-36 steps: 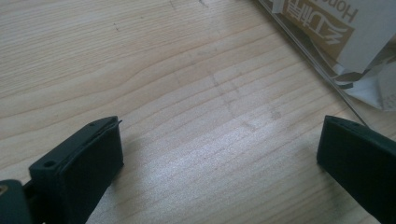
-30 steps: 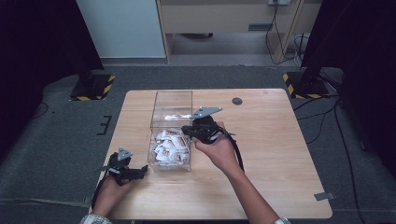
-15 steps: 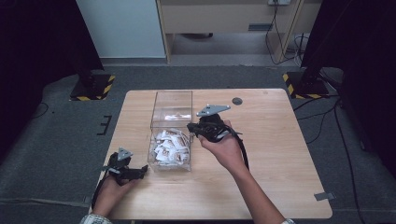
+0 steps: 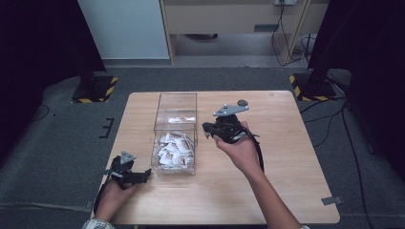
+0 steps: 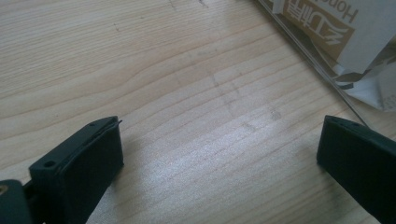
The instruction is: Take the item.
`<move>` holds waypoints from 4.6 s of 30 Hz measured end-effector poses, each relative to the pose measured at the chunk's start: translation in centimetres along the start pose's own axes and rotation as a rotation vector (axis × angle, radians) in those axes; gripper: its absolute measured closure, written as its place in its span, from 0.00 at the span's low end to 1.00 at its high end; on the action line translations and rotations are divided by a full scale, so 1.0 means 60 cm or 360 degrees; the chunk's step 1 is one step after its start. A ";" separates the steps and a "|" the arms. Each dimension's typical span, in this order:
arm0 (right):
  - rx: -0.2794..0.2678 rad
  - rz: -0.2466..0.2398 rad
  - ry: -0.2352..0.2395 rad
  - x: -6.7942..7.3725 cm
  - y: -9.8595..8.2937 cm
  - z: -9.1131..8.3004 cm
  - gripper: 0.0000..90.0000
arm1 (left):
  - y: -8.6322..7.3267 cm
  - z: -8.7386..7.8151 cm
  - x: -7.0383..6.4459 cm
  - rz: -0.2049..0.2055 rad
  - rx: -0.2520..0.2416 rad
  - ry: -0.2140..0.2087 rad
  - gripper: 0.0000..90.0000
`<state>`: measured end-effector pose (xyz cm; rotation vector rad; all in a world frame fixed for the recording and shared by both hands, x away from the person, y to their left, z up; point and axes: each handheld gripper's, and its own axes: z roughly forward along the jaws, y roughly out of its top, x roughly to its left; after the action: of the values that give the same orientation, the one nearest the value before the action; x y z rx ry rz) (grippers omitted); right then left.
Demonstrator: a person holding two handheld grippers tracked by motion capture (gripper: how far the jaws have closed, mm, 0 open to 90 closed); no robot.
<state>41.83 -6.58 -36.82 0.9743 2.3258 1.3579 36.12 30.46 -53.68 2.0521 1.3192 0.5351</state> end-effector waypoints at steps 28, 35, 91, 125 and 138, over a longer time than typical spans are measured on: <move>0.0023 0.0052 -0.0166 -0.072 -0.031 -0.007 0.97 | 0.000 0.000 0.000 -0.0002 -0.0001 0.0004 0.00; 0.0019 0.0071 -0.0200 -0.089 -0.041 -0.010 0.97 | 0.000 0.000 0.000 -0.0002 -0.0001 0.0004 0.00; 0.0133 0.0291 -0.0455 -0.208 -0.143 -0.038 0.97 | 0.000 0.000 0.000 -0.0002 -0.0001 0.0004 0.00; 0.0261 0.0353 -0.0451 -0.202 -0.186 0.030 0.87 | 0.000 0.000 0.000 -0.0002 -0.0001 0.0004 0.00; 0.0244 0.0386 -0.0428 -0.193 -0.178 0.032 0.58 | 0.000 0.000 0.000 -0.0002 -0.0001 0.0004 0.00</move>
<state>46.98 -16.63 -47.99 1.4296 2.1860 1.0592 36.14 30.45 -53.68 2.0511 1.3213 0.5375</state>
